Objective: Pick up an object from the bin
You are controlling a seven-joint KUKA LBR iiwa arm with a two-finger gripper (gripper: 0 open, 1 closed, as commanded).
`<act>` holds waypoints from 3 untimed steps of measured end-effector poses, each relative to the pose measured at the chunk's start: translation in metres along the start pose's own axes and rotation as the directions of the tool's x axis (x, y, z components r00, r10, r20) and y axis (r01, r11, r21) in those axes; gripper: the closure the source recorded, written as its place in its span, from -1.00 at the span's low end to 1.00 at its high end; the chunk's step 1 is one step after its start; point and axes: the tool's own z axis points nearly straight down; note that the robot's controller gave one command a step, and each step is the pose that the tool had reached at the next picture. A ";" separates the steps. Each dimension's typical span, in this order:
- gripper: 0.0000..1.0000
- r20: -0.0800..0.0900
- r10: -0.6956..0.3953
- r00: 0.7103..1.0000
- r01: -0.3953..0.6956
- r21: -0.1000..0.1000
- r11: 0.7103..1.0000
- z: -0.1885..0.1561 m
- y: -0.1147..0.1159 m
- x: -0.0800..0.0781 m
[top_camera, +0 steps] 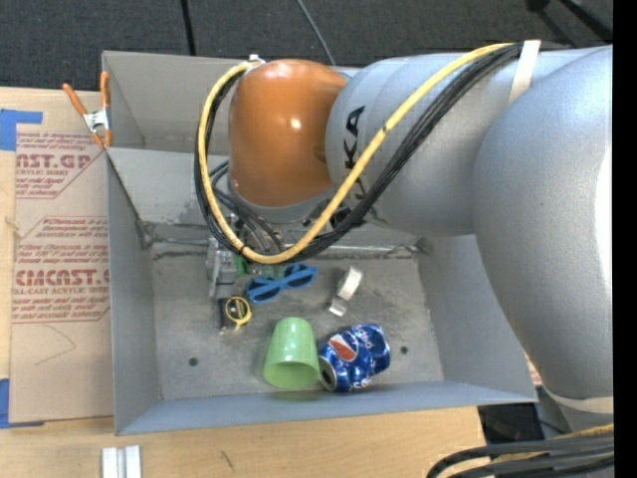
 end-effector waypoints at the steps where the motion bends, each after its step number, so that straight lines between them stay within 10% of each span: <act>1: 1.00 0.000 0.000 1.000 0.000 0.000 1.000 0.000 0.000 0.000; 3: 1.00 0.000 0.000 1.000 0.000 0.000 1.000 0.000 0.000 0.000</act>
Offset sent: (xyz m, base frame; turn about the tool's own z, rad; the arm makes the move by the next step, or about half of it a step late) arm 0.0000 0.0000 0.0000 0.0000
